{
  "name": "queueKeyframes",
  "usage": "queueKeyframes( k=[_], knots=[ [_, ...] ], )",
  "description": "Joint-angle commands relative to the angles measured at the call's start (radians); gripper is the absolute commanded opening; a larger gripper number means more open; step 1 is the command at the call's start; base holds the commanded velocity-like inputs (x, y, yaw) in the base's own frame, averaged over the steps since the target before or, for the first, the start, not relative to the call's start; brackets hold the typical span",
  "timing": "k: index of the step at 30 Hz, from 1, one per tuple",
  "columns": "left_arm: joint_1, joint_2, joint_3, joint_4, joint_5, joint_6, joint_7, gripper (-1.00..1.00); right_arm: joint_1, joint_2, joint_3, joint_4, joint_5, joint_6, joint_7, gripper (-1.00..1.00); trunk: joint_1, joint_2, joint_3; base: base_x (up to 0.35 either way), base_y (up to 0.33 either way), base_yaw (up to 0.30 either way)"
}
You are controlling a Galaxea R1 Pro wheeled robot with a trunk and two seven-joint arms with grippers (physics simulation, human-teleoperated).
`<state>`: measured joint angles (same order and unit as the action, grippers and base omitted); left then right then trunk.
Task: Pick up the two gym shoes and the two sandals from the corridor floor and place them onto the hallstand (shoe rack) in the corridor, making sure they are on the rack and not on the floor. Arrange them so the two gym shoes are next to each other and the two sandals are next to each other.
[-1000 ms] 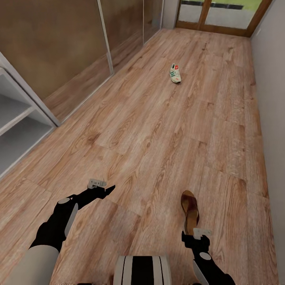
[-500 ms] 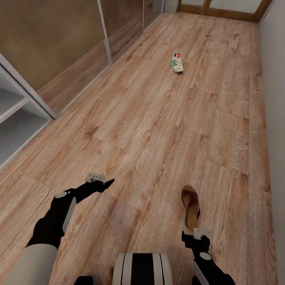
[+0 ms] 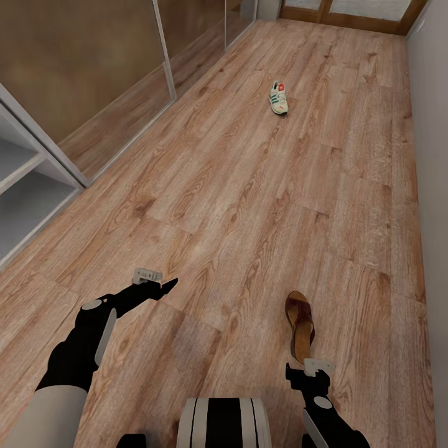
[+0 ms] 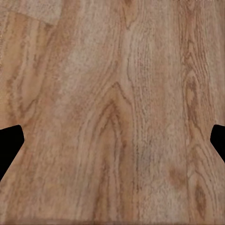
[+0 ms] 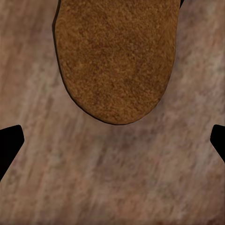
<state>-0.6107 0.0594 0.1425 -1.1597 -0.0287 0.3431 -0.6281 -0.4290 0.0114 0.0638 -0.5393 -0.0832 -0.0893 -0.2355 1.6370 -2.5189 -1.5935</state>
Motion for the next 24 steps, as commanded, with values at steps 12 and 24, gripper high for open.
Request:
queueKeyframes(
  k=[12, 24],
  knots=[
    [0.0, -0.002, -0.001, -0.003, -0.008, 0.007, -0.007, 1.0, -0.001, -0.001, 0.007, 0.001, -0.009, -0.004, -0.007, 1.0, 0.0, 0.0, -0.001, 0.02, 0.0, 0.0],
    [0.0, -0.002, -0.001, -0.002, -0.01, 0.007, -0.007, 1.0, -0.001, -0.002, 0.007, 0.001, -0.009, -0.004, -0.007, 1.0, 0.0, 0.0, -0.001, 0.102, 0.0, 0.0]
  ],
)
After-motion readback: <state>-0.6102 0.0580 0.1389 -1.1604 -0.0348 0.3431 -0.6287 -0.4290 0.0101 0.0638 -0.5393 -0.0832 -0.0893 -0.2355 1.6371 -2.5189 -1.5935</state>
